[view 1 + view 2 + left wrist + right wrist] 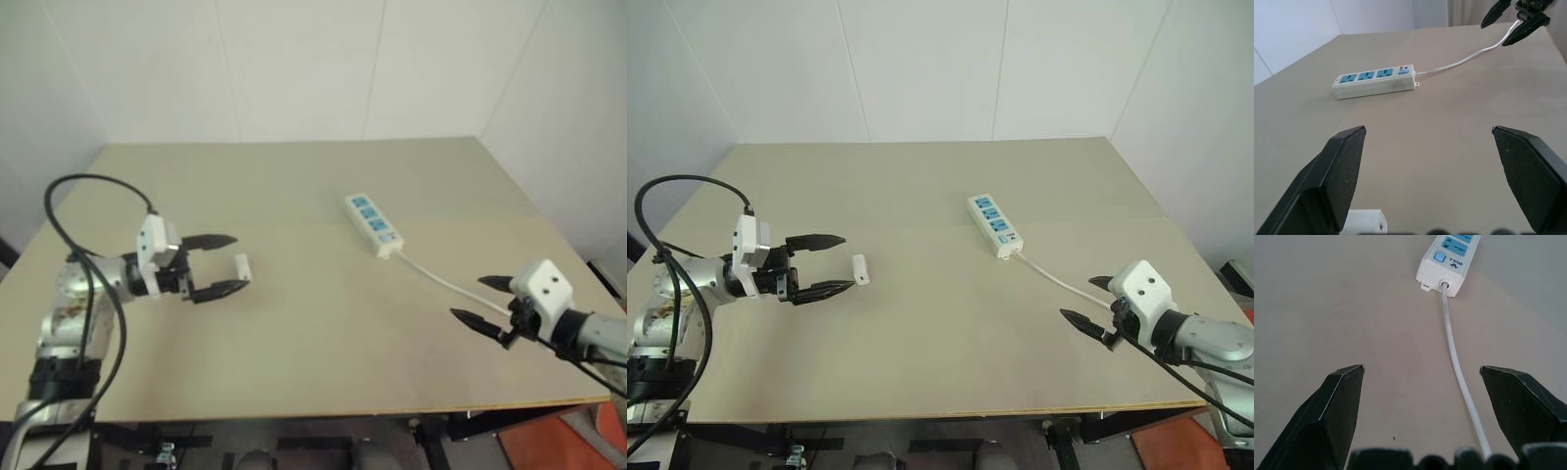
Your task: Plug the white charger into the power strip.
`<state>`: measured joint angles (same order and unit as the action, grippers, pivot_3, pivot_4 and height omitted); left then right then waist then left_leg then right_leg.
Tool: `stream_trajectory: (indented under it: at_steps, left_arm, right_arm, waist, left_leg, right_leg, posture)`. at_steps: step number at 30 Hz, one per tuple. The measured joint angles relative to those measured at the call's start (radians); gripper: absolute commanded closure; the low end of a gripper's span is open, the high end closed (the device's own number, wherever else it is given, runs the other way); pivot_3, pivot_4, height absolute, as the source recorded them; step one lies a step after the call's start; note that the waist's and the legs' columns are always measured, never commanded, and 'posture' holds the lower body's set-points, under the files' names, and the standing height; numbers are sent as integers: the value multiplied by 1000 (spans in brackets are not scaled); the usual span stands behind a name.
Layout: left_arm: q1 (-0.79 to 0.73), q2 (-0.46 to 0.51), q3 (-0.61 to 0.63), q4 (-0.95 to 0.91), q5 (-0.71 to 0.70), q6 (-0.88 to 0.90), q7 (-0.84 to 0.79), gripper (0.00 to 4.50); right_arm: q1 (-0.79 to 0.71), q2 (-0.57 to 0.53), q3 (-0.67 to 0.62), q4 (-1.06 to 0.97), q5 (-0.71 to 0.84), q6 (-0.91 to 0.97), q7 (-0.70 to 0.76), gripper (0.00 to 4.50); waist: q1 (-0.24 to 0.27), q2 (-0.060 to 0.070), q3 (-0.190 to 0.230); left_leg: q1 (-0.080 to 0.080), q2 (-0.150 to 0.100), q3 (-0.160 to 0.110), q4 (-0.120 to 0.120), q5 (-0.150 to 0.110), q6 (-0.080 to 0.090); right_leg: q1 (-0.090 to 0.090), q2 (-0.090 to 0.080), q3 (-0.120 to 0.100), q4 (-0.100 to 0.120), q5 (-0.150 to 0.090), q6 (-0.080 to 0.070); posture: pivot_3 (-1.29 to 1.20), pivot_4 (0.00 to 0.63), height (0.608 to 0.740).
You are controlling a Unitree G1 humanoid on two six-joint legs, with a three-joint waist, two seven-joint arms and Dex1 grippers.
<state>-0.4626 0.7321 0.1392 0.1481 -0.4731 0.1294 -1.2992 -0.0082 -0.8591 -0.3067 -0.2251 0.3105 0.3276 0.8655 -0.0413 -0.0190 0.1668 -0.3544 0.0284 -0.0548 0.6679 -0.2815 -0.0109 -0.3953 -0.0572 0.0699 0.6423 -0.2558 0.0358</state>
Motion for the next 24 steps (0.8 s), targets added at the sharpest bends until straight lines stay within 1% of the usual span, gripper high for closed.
stream_trajectory:
  at_steps: [10, 15, 19, 23, 24]
  left_arm:
    - [-1, -16, 0, 1, 0, -21, 2, 0]
    - [4, -24, 0, -1, 0, -21, 13, 0]
    - [4, -31, 1, -7, -4, -20, 15, 0]
    - [-34, -81, -25, -17, -1, -20, 24, 0]
    - [-52, -97, -39, -16, 1, -20, 28, 0]
  right_arm:
    - [-19, 0, 10, 28, -14, -5, 12, 52]
    - [-62, 0, 14, 67, -13, -8, 20, 52]
    - [-167, 27, 67, 149, -27, -39, 19, 52]
    - [-326, 91, 160, 329, -72, -98, 21, 52]
    - [-385, 111, 189, 406, -90, -123, 23, 52]
  waist:
    - [0, 0, 0]
    - [-2, 0, 0]
    - [-5, 0, 0]
    - [-1, 0, 0]
    - [-1, 0, 0]
  left_leg:
    - [0, 0, 0, 0, 0, 0]
    - [0, 0, 0, 0, 0, 0]
    - [1, 0, 0, 0, 0, 0]
    - [1, 0, 0, 0, 0, 0]
    - [0, 0, 0, 0, 0, 0]
  right_leg:
    - [0, 0, 0, 0, 0, 0]
    - [0, 0, 0, 0, 0, 0]
    - [0, 0, 0, 0, 0, 0]
    - [0, 0, 0, 0, 0, 0]
    - [1, 0, 0, 0, 0, 0]
  posture:
    - [0, 150, 740]
    - [0, 150, 740]
    - [0, 150, 740]
    - [0, 150, 740]
    - [0, 150, 740]
